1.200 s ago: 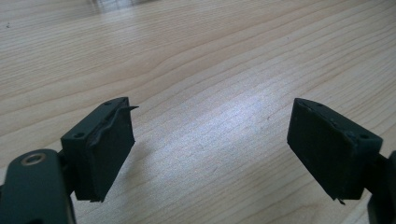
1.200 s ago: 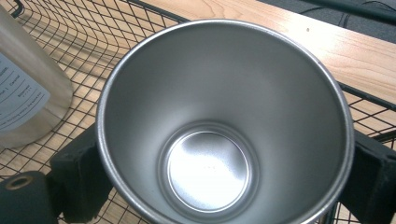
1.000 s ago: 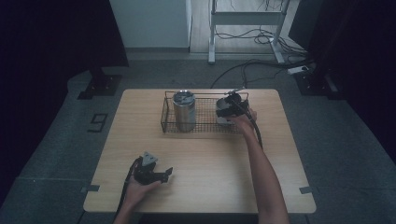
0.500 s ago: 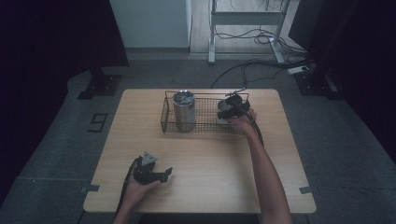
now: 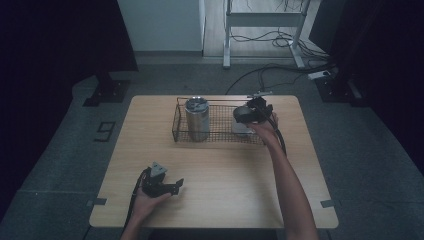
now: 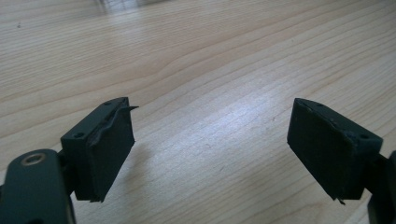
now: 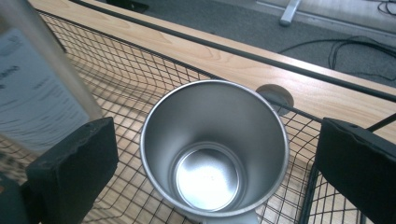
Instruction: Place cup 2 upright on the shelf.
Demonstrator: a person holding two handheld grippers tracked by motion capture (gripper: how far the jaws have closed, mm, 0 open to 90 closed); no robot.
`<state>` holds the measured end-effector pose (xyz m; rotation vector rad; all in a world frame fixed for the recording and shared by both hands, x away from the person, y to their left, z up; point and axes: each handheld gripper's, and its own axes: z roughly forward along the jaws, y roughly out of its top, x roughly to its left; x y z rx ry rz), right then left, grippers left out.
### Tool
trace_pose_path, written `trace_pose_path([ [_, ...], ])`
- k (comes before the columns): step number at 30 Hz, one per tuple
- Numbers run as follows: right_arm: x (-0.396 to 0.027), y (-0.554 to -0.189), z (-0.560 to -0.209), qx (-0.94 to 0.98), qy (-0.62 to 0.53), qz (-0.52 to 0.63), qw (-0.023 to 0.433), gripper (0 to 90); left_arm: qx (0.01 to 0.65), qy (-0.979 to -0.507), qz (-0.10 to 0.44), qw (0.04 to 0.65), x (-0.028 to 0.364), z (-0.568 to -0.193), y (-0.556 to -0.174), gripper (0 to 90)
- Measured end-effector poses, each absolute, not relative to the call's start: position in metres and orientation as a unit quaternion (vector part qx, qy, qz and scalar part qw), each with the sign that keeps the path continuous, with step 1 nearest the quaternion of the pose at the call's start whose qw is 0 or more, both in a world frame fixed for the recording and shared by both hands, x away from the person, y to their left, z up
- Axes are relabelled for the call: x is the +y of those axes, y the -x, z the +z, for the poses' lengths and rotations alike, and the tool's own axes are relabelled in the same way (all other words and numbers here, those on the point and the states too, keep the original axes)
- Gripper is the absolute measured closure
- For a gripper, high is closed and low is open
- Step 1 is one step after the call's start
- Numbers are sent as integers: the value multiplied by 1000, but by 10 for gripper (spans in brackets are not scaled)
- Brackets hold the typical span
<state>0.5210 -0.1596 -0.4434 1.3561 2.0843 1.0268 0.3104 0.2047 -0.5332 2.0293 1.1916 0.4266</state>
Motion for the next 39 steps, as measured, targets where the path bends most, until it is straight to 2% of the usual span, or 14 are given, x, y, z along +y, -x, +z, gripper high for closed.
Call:
trace_pose_path([
  [9,-173,-496,-441,751,-486,389,219,19,465,-789,168,364,207,-533,-310,148],
  [18,-196,-454,-448,742,-481,416,214,58,466,-790,169,360,206,-534,-311,148],
  [39,-257,-352,-490,716,-486,453,216,128,470,-791,174,350,207,-537,-311,148],
])
